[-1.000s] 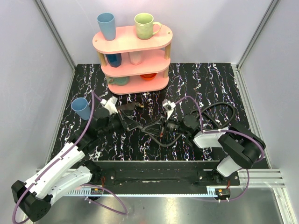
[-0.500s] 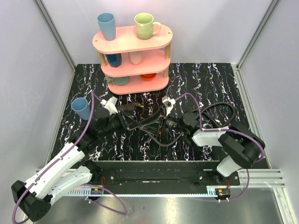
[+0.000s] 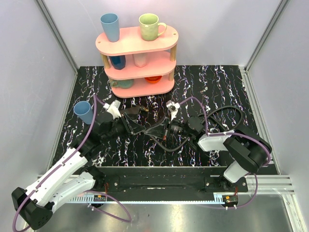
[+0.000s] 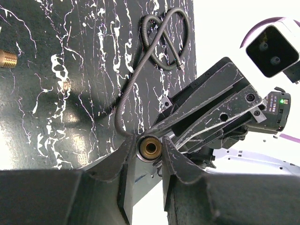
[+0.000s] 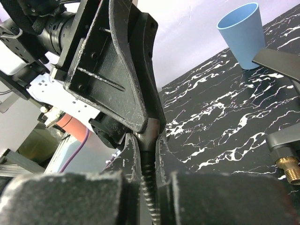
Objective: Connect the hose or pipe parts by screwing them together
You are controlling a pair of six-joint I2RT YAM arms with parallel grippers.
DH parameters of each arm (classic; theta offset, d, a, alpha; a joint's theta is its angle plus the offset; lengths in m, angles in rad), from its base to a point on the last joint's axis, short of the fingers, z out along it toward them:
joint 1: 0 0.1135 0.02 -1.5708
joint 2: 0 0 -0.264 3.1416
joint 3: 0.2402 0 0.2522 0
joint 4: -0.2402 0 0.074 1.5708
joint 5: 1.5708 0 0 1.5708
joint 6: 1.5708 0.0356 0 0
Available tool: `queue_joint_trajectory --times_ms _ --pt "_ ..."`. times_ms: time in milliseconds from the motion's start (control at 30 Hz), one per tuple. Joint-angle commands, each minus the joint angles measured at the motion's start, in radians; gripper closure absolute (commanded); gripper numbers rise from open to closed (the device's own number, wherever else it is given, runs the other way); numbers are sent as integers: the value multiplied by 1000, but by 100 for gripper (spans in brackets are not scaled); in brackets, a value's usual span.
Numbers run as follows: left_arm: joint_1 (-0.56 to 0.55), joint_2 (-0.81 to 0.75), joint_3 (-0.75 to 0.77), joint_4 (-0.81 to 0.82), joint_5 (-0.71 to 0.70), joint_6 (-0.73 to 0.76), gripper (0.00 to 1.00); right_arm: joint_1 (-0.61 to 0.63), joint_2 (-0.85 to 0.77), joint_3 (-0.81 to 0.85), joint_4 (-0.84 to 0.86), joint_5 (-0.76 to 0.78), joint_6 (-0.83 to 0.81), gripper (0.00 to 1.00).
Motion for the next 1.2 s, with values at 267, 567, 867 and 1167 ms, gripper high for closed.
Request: queue_joint_trajectory --times_ms 267,567,867,1167 --pt "5 -13 127 -143 -238 91 11 -4 -120 -88 195 117 -95 100" --pt "65 183 255 -282 -473 276 14 -3 -414 -130 -286 345 -334 100" --pt "76 401 213 -68 -547 207 14 -4 -640 -179 -495 408 -451 100" --pt "19 550 190 52 -573 266 16 -3 -775 -219 -610 416 -500 100"
